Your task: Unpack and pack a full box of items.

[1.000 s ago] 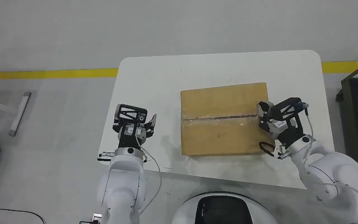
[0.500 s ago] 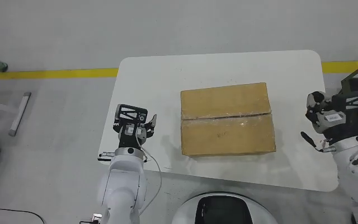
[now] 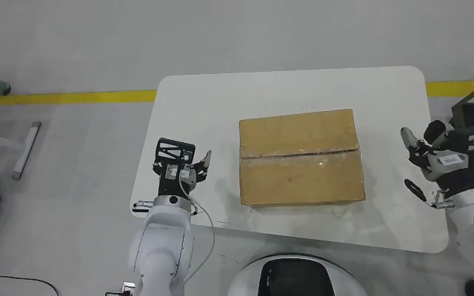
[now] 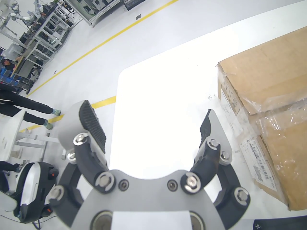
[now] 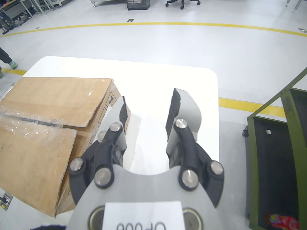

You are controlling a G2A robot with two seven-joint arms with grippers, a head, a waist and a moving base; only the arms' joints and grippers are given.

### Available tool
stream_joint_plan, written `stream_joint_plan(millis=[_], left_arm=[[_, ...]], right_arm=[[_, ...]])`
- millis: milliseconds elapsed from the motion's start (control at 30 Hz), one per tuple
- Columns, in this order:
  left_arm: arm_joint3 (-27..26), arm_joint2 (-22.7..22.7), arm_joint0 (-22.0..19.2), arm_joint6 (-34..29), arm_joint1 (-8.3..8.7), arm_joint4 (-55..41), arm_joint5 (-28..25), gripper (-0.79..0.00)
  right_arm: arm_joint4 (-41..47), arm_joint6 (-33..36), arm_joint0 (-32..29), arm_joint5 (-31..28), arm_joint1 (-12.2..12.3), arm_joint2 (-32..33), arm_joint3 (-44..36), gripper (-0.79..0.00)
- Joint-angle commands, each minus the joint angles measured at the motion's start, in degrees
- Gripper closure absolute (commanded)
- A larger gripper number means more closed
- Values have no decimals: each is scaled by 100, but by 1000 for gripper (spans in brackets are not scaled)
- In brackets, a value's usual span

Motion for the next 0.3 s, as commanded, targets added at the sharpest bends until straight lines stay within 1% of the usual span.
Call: stream_joint_plan(millis=[0, 67, 167, 267], left_arm=[[0, 0, 0, 0, 0, 0, 0, -785], [0, 0, 0, 0, 0, 0, 0, -785], [0, 0, 0, 0, 0, 0, 0, -784], [0, 0, 0, 0, 0, 0, 0, -785]], right_arm=[[0, 0, 0, 0, 0, 0, 0, -511], [0, 0, 0, 0, 0, 0, 0, -603], [0, 0, 0, 0, 0, 0, 0, -717], [0, 0, 0, 0, 0, 0, 0, -771]])
